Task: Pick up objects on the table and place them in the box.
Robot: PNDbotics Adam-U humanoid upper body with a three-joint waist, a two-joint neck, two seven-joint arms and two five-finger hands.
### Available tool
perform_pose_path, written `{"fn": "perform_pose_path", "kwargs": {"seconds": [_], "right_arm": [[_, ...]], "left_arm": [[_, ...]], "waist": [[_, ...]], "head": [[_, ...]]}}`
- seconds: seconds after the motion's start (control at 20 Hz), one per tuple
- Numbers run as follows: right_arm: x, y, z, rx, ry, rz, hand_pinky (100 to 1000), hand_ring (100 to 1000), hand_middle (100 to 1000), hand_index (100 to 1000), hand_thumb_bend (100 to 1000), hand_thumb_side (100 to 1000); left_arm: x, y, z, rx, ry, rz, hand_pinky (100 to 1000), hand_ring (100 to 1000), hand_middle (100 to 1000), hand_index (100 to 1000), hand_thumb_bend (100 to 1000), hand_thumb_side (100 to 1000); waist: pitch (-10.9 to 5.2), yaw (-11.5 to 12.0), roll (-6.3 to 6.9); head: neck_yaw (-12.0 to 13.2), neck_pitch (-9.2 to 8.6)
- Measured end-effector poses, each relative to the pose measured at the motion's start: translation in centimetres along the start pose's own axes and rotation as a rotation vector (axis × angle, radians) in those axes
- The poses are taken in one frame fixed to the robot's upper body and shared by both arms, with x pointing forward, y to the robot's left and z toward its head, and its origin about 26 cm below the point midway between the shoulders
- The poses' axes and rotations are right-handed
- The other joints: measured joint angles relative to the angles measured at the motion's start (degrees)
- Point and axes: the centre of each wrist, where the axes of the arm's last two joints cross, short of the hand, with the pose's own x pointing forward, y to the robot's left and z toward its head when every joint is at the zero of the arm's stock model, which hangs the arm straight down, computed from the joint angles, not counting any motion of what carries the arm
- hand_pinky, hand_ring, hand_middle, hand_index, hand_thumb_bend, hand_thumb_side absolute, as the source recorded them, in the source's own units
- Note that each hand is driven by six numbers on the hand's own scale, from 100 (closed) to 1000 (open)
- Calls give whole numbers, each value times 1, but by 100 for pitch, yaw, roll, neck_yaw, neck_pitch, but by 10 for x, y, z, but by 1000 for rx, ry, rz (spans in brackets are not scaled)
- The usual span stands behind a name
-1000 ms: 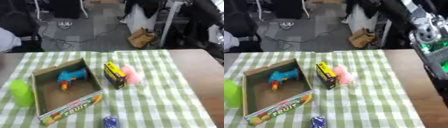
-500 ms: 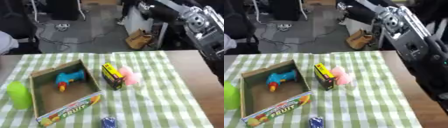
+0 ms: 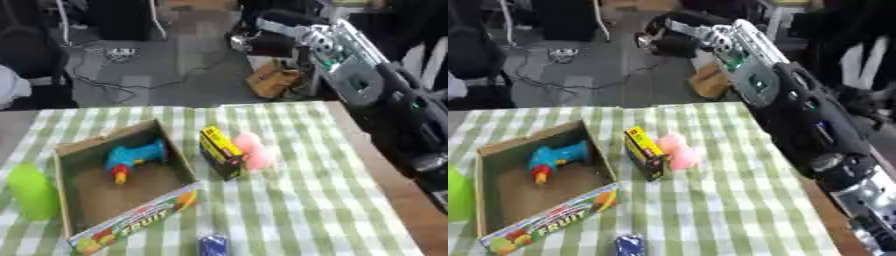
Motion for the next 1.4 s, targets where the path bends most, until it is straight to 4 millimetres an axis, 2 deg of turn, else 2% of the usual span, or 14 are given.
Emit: {"fn": "perform_pose_path", "kwargs": {"seconds": [0.3,0.35,0.6,0.65,0.7,0.75,0.8,0.9,0.95,1.0,1.4], "right_arm": [[-15,31,-25,67,90,64,877,903,880,935,385,1000],[-17,37,-29,78,104,72,879,906,883,936,428,1000],[-26,67,-41,117,153,110,893,915,886,953,464,1000],[-27,75,-43,121,162,115,897,919,892,963,548,1000],[-28,83,-44,124,171,121,897,919,890,963,488,1000],[-28,91,-46,123,180,131,898,919,888,964,536,1000],[-29,99,-47,119,187,142,899,919,886,964,507,1000],[-30,112,-48,102,200,167,895,915,870,967,520,1000],[-31,118,-48,87,206,177,893,915,871,966,571,1000],[-31,126,-47,72,213,184,893,915,869,966,532,1000],[-33,165,-47,-19,271,190,874,908,855,952,522,1000]], "left_arm": [[0,-4,-1,2,-2,18,879,898,899,909,100,1000],[0,-4,-1,3,-3,21,879,898,898,909,100,1000],[1,-6,-2,10,-4,30,879,898,898,909,100,1000],[1,-6,-2,10,-4,30,879,898,898,909,100,1000],[1,-6,-2,11,-4,30,879,898,898,909,100,1000],[1,-6,-2,11,-4,30,879,897,898,909,100,1000],[1,-6,-2,11,-4,30,879,897,898,909,100,1000],[1,-6,-2,11,-4,31,879,897,898,909,100,1000],[1,-6,-2,11,-5,31,879,897,898,909,100,1000],[1,-6,-2,12,-5,31,879,897,898,909,100,1000],[1,-7,-3,14,-11,35,879,897,898,908,100,1000]], "waist": [[5,72,-20],[5,86,-21],[5,109,-21],[5,115,-21],[5,122,-21],[5,125,-21],[5,125,-21],[5,125,-21],[5,125,-21],[5,125,-21],[6,127,-21]], "head": [[-111,-4],[-119,-5],[-143,-14],[-147,-14],[-153,-15],[-159,-17],[-162,-23],[-162,-27],[-161,-29],[-159,-31],[-100,-62]]}}
